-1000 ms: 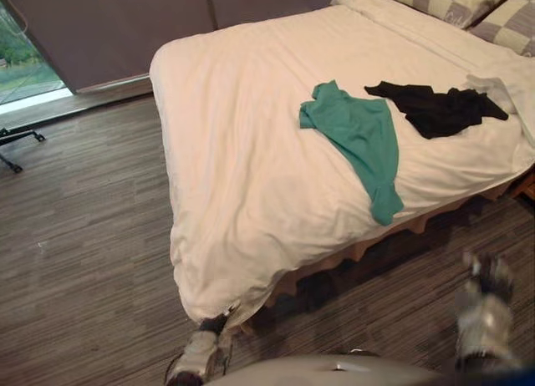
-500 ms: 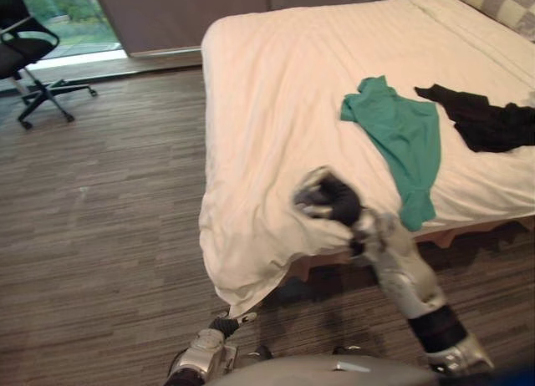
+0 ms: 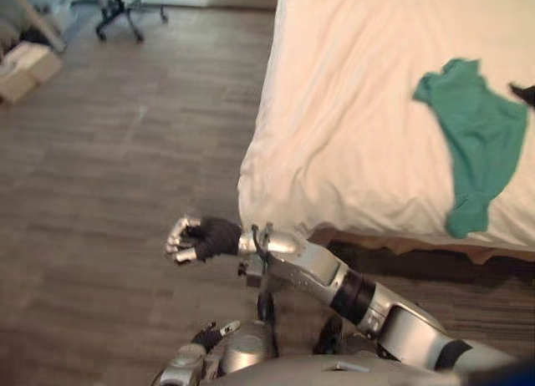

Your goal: Tidy the bed and pick cloth on bed and put in laundry

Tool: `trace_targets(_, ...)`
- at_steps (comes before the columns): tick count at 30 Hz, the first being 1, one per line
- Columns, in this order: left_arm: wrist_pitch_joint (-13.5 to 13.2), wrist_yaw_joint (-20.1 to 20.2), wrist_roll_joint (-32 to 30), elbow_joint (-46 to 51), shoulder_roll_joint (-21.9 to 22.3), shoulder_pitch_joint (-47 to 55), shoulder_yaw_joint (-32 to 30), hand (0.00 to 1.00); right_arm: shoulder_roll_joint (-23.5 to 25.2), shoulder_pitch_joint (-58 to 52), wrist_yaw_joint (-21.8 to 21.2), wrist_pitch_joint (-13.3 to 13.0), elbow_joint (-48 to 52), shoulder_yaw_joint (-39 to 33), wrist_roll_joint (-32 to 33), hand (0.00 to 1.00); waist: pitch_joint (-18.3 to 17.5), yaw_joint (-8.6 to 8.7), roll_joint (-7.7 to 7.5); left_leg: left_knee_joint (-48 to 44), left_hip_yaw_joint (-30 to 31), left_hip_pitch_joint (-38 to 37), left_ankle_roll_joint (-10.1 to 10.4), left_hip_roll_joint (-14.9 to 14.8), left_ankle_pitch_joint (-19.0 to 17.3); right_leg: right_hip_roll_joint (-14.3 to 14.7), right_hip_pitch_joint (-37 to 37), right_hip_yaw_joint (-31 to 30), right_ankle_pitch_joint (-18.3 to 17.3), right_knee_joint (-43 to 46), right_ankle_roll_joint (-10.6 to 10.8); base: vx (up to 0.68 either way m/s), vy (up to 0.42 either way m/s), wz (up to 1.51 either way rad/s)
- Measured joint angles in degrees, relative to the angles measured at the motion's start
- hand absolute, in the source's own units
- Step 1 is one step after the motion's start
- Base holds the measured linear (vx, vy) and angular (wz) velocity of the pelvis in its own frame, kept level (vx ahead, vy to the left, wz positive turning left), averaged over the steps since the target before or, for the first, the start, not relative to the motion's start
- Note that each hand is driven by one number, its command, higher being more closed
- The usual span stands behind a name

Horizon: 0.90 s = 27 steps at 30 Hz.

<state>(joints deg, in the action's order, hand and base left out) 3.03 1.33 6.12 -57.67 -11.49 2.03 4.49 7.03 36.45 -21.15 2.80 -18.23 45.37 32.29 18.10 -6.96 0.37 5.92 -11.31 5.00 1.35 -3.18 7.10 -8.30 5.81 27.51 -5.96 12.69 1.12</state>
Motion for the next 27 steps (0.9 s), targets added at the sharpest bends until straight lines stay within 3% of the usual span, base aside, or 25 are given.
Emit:
trace_targets(4,-0.2,-1.7,2.1,2.6,0.0,-1.9,-0.1,0.00,-0.3,4.7,5.0,-2.3,-6.4,-5.1,-3.6,1.00,4.0,-0.85,0.60,0.0,0.7,5.7,1.0,-0.8,1.7,0.9,5.1,0.0,-0.2,0.4,0.0,-0.13,-0.065,0.27)
trace_targets(9,0.0,-4.2,2.3,2.9,0.2,-6.7,-0.1,0.00,-0.5,8.0,10.0,-6.4,-8.9,-9.2,-4.5,1.00,4.7,-3.14,0.41,-0.3,1.5,10.4,0.6,-1.5,4.1,1.5,9.8,0.5,0.7,2.0,-0.9,0.01,-0.054,0.13)
trace_targets(13,-0.4,-5.8,2.0,4.7,1.2,-12.8,-0.2,0.00,-0.5,12.9,13.3,-10.5,-9.2,-14.5,-3.6,1.00,6.5,-3.76,0.68,-1.0,3.3,14.5,0.5,-1.5,5.2,0.8,14.0,1.1,-1.0,5.8,-2.0,0.00,-0.046,0.28)
trace_targets(16,-0.6,-6.8,2.3,4.6,2.2,-16.3,0.0,0.00,-0.6,15.9,16.6,-11.2,-10.4,-17.6,-3.4,1.00,8.3,-3.70,1.41,-3.1,3.9,17.3,0.5,-1.4,5.0,0.1,16.5,1.0,-2.1,8.2,-2.7,-0.04,-0.049,0.14)
trace_targets(19,-0.9,-6.8,4.5,4.8,3.3,-19.6,0.1,0.00,-1.7,18.9,20.6,-11.2,-11.3,-20.4,-3.0,1.00,9.1,-4.10,2.96,-3.4,4.0,19.7,0.9,-1.6,5.4,-0.2,19.9,0.5,-2.7,10.4,-3.3,-0.06,-0.045,-0.02)
trace_targets(21,-1.1,-6.8,5.3,5.0,4.0,-22.5,0.6,0.00,-3.8,21.9,23.2,-11.3,-12.9,-24.4,0.9,1.00,9.9,-4.71,4.68,-3.4,4.0,21.5,0.9,-1.8,6.1,-0.2,22.3,0.2,-3.0,11.8,-3.8,-0.08,-0.056,-0.05)
trace_targets(24,-0.9,-7.2,6.9,5.2,4.9,-25.5,2.2,0.00,-7.1,22.8,24.4,-12.4,-13.2,-30.1,4.9,1.00,10.6,-5.16,6.10,-3.1,3.9,24.0,1.1,-2.2,7.2,-0.1,25.6,0.0,-3.1,12.8,-3.9,-0.07,-0.056,-0.01)
trace_targets(27,-0.1,-9.6,9.0,5.4,6.7,-28.4,1.9,0.00,-8.3,22.8,24.6,-12.1,-13.0,-30.3,5.4,1.00,10.7,-5.12,6.52,-2.9,3.1,27.0,1.2,-2.3,7.9,-0.4,30.1,-1.0,-3.4,14.8,-4.4,-0.04,-0.041,-0.11)
